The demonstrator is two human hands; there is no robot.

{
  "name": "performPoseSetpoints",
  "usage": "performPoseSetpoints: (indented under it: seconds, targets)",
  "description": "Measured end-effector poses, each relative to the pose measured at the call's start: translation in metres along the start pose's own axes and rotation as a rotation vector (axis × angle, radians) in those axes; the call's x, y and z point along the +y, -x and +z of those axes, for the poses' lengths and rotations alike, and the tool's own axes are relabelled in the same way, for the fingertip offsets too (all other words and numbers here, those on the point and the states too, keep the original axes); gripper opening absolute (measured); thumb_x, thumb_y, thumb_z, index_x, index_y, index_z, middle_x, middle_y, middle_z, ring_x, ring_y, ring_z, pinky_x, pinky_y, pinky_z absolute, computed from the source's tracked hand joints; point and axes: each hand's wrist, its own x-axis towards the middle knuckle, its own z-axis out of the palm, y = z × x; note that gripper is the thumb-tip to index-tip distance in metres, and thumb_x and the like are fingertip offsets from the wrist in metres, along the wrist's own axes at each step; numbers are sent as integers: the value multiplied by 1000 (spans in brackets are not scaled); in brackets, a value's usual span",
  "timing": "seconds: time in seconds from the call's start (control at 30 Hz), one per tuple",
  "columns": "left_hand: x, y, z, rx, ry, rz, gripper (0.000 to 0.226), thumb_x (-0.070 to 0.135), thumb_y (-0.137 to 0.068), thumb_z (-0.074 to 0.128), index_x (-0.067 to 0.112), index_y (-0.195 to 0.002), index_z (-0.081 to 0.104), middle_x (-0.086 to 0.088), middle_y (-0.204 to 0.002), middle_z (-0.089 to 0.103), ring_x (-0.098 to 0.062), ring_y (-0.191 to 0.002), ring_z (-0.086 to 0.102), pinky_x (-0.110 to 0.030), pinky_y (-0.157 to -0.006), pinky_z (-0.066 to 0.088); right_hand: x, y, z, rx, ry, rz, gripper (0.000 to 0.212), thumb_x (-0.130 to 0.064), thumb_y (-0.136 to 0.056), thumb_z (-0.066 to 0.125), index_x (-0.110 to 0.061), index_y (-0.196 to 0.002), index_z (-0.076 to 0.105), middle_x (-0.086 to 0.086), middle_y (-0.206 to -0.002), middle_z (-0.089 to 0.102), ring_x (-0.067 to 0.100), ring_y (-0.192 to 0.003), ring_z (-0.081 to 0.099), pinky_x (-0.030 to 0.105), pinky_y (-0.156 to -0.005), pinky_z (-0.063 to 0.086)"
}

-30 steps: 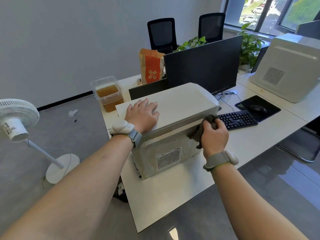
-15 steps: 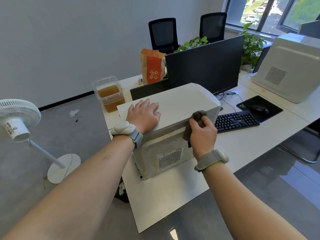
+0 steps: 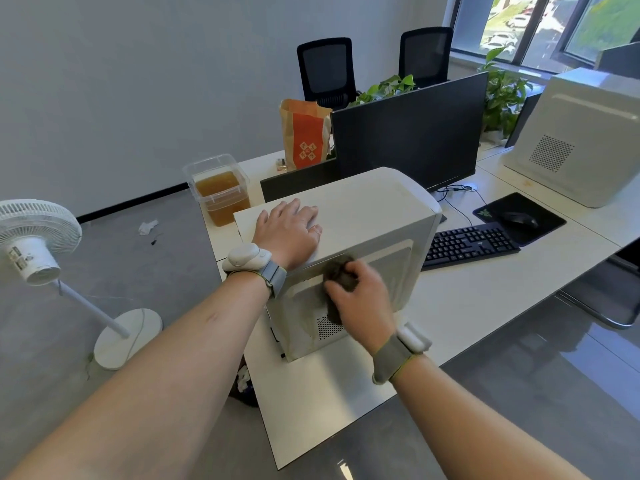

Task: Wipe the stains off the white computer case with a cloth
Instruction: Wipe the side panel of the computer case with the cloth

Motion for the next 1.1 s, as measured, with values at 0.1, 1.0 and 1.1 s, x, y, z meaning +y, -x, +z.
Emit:
performPoseSetpoints:
  seconds: [0.1,1.0,1.1]
  targets:
    - [0,1,1,-12,9,2,52,48,-104,31,36,-154,36,0,-168,22,-25,-155,16,-52,-125,11,3,-2,-10,-57,-164,72,31,-30,-77,80,-24,-107,71,-1,-95,70,20,-89,69,44,-84,60]
    - [-32,10,-21,-8,1006,-97,38,25,-105,51,19,-143,58,2,-146,55,-15,-136,47,-35,-117,33,-19,31,38,30,-199,158,36,-33,-89,71,-15,-119,67,2,-117,55,18,-101,56,27,-90,45]
    - [-35,12,-21,99,1138,-148,28,20,-103,52,19,-122,72,3,-128,67,-16,-124,57,-34,-108,43,-18,37,36,-117,-192,105,43,-37,-84,73,-18,-123,70,-1,-114,60,18,-101,61,35,-96,52]
